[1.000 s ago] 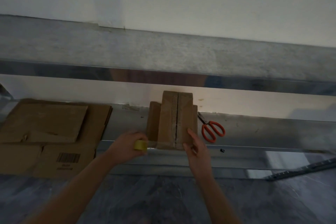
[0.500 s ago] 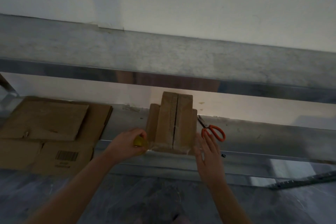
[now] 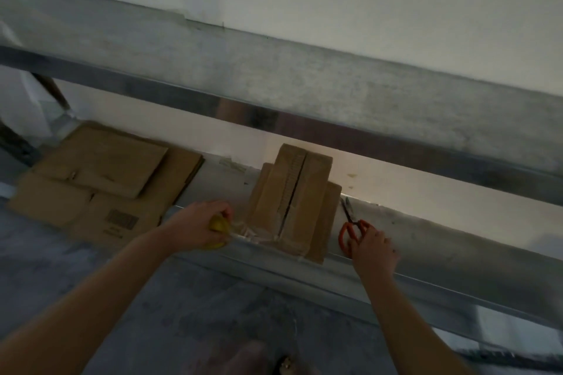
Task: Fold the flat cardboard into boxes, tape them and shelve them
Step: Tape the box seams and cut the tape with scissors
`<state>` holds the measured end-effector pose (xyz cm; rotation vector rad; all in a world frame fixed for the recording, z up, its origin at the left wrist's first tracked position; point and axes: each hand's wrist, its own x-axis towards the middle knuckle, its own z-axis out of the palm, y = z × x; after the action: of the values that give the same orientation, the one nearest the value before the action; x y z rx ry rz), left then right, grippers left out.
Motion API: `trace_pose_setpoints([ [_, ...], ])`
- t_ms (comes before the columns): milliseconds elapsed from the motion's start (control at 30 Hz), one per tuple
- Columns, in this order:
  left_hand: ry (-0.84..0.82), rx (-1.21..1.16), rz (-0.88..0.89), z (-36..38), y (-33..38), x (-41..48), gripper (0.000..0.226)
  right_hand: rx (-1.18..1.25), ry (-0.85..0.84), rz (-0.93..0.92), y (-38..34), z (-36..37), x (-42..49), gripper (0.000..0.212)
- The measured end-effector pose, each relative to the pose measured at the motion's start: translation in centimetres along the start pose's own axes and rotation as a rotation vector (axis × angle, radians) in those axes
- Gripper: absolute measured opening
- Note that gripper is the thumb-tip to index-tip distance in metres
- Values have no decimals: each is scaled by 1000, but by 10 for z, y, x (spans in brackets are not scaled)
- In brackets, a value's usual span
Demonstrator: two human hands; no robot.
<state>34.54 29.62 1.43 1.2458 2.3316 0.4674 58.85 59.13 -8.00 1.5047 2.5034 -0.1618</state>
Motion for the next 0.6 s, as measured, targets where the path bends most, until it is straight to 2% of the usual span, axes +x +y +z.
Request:
trace_pose_setpoints([
  [133,-12,-13,17,-3,1,-2,31,-54,-11,47,-2,-4,-6,23],
  [233,-39,-20,44,-5,0,1,31,50,-27,43,2,-2,-26,25],
  [333,-86,-10,89,-7,-3,2,32,316,-40,140,6,-4,-66,28],
  [500,-134,-51,139,-13,-7,2,32,483,156,153,-3,-10,-177,31],
  [600,-144,-90,168,-16,-8,1,32,635,113,143,-38,-12,-246,36],
])
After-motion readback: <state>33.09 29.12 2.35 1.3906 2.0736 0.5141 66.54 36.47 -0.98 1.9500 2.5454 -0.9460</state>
